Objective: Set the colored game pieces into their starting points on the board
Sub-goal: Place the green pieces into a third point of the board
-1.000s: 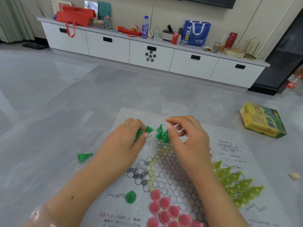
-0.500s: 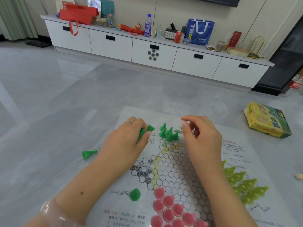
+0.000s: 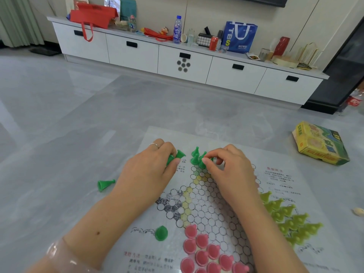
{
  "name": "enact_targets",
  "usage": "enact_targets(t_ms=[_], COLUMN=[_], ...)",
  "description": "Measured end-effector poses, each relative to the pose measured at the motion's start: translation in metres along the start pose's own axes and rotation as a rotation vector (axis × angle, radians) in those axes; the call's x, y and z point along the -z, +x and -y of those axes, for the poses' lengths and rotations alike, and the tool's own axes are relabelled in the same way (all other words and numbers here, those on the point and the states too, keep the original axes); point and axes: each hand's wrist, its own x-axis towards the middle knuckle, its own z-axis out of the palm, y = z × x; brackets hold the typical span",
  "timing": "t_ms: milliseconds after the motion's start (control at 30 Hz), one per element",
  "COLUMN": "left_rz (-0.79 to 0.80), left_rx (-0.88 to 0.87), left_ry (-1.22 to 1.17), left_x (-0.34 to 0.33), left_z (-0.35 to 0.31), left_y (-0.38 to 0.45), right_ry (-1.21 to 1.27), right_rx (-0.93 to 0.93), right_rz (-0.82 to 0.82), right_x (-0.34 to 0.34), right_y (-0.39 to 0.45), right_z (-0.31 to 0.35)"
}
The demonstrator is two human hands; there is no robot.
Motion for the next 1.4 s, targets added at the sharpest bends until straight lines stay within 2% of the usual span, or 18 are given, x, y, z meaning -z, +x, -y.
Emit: enact_targets(t_ms=[167, 500, 833, 967, 1067, 1167, 1400], left_rz=[0.002, -0.003, -0.026, -0.033, -0.024, -0.003, 0.014], left_rx=[-0.003, 0.000, -0.017, -0.007, 0.032, 0.030, 0.016], left_ry=[0.009, 0.016, -0.010, -0.121, -0.257, -0.289, -0.368], left_x=[0.000, 0.001, 0.001, -0.001, -0.002, -0.004, -0.002], left_z=[0.001, 0.000, 0.001, 0.001, -0.001, 0.000, 0.000], left_y=[0.000, 0.000, 0.000, 0.001, 0.001, 0.001, 0.001], right_ry=[0.054, -0.046, -0.003, 0.061, 0.120, 0.118, 0.115], right_rx=[-0.002, 0.027, 0.053, 0.169, 0.331, 0.468, 0.467], right_rz=[-0.087, -0.021, -0.070, -0.194, -0.176, -0.123, -0.076], right_x=[0.001, -0.001, -0.001, -0.003, -0.003, -0.007, -0.008], right_y=[0.000, -0.001, -0.002, -0.003, -0.004, -0.005, -0.005], right_z=[0.000, -0.001, -0.001, 0.007, 0.015, 0.018, 0.017])
